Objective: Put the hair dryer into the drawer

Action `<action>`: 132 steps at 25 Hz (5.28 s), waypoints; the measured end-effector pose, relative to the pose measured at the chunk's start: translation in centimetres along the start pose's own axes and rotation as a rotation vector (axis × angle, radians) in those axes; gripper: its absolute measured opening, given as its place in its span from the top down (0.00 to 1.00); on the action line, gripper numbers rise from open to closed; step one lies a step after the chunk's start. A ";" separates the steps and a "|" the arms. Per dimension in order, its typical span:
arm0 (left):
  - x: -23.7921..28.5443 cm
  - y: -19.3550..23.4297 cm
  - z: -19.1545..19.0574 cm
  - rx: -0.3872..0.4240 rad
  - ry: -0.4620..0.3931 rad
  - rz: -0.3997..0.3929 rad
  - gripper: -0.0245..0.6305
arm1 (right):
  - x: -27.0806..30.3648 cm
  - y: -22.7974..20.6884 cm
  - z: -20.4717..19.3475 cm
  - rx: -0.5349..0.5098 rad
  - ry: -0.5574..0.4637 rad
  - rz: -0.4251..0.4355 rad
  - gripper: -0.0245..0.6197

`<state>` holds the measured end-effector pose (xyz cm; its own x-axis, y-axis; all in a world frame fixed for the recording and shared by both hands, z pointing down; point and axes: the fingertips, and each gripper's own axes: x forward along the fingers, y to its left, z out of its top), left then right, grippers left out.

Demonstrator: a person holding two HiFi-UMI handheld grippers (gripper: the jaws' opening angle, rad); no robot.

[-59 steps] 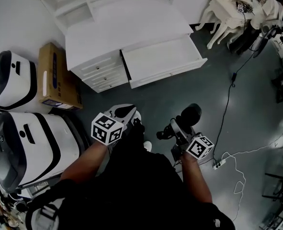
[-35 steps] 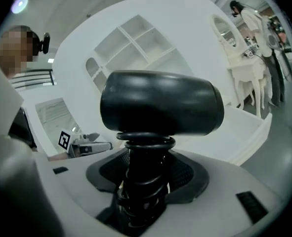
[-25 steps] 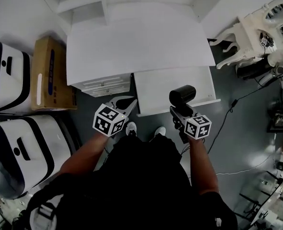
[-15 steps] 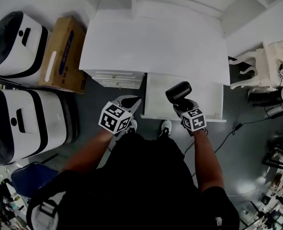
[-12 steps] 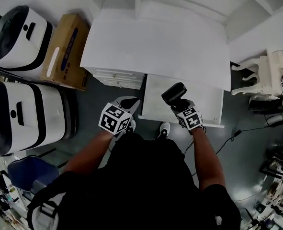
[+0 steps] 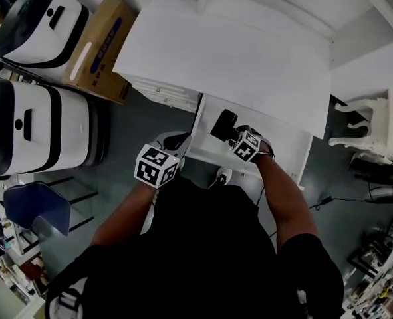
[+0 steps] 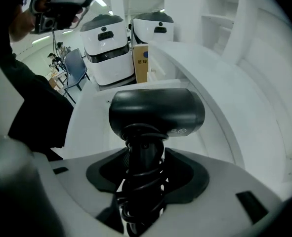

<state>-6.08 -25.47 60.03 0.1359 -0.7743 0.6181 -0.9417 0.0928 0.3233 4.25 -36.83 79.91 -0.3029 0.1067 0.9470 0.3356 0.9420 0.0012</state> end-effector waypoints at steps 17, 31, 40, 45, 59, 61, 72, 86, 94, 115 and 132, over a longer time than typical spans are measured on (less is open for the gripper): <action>-4.4 3.7 -1.8 -0.120 0.000 0.138 0.95 | 6.0 -1.2 2.1 -0.050 0.049 0.028 0.59; -7.0 6.8 -1.5 -0.127 -0.021 0.200 0.95 | 7.4 -1.2 0.8 -0.079 0.103 0.025 0.59; -7.7 6.5 -2.3 -0.122 -0.014 0.214 0.95 | 8.2 -1.0 0.1 -0.123 0.123 0.018 0.59; -7.8 6.6 -2.1 -0.117 -0.019 0.207 0.95 | 8.3 -1.0 0.3 -0.110 0.139 0.015 0.59; -6.6 5.8 -0.9 -0.074 -0.020 0.123 0.95 | 4.7 -1.2 1.3 -0.092 0.045 -0.106 0.59; -6.2 5.4 -0.5 -0.067 -0.026 0.099 0.95 | 3.5 -1.5 1.6 -0.054 0.011 -0.138 0.59; -4.0 4.3 2.5 0.051 -0.038 -0.042 0.95 | -4.4 -1.8 3.2 0.453 -0.261 -0.210 0.59; -3.6 2.2 6.6 0.156 -0.068 -0.245 0.95 | -19.6 2.9 10.6 0.939 -0.883 -0.139 0.92; -4.1 -0.4 6.8 0.246 -0.062 -0.357 0.95 | -23.2 5.1 11.2 1.041 -1.010 -0.211 0.92; -3.6 -7.5 6.1 0.258 -0.079 -0.359 0.95 | -28.4 7.4 7.5 0.930 -0.981 -0.283 0.92; -3.6 -11.7 4.1 0.276 -0.069 -0.325 0.95 | -29.1 8.6 3.4 0.929 -0.989 -0.271 0.92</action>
<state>3.18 -26.32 51.04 0.4267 -0.7765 0.4637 -0.9018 -0.3262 0.2834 12.98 -30.74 51.27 -0.8942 -0.3011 0.3314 -0.4281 0.7919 -0.4355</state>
